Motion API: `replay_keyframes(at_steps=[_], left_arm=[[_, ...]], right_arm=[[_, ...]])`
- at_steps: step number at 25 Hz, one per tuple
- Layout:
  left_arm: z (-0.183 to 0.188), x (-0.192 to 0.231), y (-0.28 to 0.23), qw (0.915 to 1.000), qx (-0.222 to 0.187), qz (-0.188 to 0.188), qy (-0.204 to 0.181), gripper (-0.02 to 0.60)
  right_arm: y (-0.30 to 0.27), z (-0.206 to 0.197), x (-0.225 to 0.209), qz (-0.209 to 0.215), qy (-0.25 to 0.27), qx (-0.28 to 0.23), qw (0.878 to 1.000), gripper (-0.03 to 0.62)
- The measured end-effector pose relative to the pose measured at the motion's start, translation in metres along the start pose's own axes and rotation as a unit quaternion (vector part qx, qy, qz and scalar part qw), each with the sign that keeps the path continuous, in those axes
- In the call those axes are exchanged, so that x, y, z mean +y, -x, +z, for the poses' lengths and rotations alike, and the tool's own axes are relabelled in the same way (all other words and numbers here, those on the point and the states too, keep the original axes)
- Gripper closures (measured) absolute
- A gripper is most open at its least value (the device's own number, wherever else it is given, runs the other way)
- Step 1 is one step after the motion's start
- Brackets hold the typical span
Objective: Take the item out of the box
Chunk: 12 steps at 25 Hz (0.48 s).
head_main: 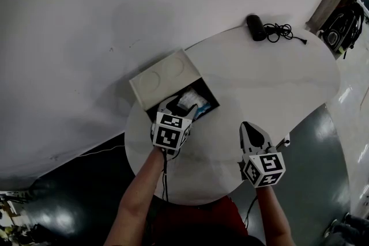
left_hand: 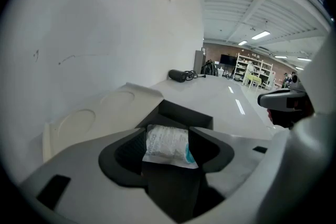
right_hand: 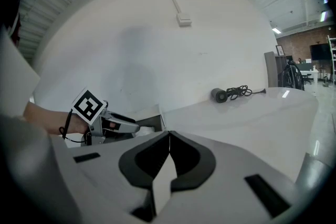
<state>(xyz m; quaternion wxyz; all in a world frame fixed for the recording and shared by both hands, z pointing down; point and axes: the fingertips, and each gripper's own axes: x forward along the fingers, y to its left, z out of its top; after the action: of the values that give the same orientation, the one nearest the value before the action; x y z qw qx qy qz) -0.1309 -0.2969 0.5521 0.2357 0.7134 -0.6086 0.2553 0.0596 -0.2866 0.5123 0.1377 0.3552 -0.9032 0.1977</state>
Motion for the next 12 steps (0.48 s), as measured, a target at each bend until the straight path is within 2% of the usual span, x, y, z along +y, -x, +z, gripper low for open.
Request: replay_keyframes(at_steps=[12], left_arm=[[-0.021,0.0,-0.026,0.9973,0.065,-0.019,-0.028,0.31]], right_arm=[[-0.004,-0.011,-0.005,-0.007,-0.006,0.014,1.0,0.58]])
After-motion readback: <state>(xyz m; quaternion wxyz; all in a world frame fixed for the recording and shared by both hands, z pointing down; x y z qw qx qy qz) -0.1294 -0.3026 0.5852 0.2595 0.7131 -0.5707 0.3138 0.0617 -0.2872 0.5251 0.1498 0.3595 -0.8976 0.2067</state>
